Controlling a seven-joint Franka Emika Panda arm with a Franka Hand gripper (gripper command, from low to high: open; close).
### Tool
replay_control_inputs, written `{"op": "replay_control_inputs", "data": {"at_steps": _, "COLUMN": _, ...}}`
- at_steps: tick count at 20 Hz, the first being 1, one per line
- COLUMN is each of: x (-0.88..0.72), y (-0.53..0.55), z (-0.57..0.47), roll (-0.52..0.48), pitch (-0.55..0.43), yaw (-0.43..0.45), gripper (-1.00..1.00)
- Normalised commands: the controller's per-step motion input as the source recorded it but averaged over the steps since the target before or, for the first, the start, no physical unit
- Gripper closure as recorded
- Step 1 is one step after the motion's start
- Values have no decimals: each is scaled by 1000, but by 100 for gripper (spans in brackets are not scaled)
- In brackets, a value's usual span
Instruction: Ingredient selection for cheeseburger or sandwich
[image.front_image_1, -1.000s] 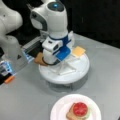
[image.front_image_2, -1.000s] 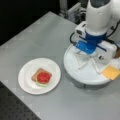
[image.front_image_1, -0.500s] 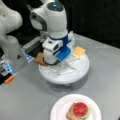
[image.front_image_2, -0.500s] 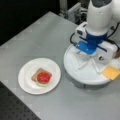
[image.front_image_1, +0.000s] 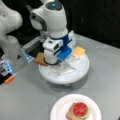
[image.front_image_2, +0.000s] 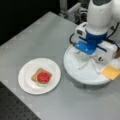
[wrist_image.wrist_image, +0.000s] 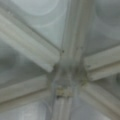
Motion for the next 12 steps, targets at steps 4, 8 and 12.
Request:
{"op": "replay_control_inputs", "data": {"at_steps": 4, "x": -224, "y": 2, "z": -136, "roll": 180, "pitch": -240, "yaw": -116, "gripper": -100}}
{"op": "replay_control_inputs", "data": {"at_steps": 8, "x": -217, "y": -3, "z": -162, "roll": 139, "pitch": -225, "yaw": -86, "gripper": -100}}
{"op": "replay_control_inputs", "data": {"at_steps": 12, "x": -236, "y": 4, "z": -192, "roll": 119, "pitch": -212, "yaw": -76, "gripper": -100}}
